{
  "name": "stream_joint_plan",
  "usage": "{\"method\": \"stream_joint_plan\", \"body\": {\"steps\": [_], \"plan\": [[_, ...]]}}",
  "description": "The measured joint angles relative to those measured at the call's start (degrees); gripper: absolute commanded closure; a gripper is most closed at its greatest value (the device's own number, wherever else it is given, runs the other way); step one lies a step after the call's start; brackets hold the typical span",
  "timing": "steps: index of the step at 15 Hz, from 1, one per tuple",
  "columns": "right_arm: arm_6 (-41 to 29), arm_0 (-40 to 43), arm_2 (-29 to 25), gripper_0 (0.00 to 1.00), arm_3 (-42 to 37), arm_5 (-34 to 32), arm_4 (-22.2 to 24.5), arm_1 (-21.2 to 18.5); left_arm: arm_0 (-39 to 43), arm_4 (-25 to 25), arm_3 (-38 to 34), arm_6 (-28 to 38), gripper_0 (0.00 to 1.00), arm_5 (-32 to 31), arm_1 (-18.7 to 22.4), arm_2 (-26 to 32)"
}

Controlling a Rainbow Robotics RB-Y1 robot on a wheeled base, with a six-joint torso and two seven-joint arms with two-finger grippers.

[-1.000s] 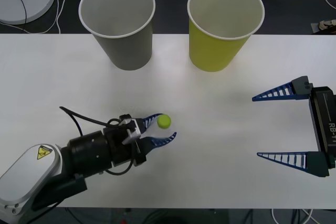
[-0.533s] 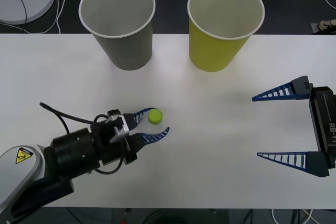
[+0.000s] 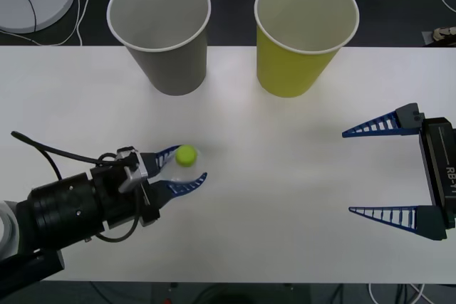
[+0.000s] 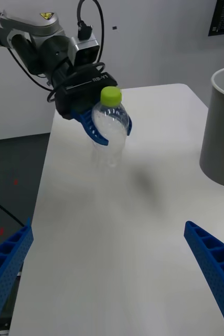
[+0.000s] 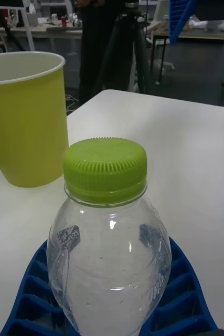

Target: Put the can into the green bin and the plastic bottle into the gray bin

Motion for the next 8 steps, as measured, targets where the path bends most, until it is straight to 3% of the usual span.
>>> {"method": "stream_joint_plan", "body": {"steps": [8], "plan": [[0.0,0.0,0.0,0.00,0.0,0.0,0.0,0.0,7.4,-0.4,-7.5,15.2,1.00,-11.9,0.9,18.5]]}}
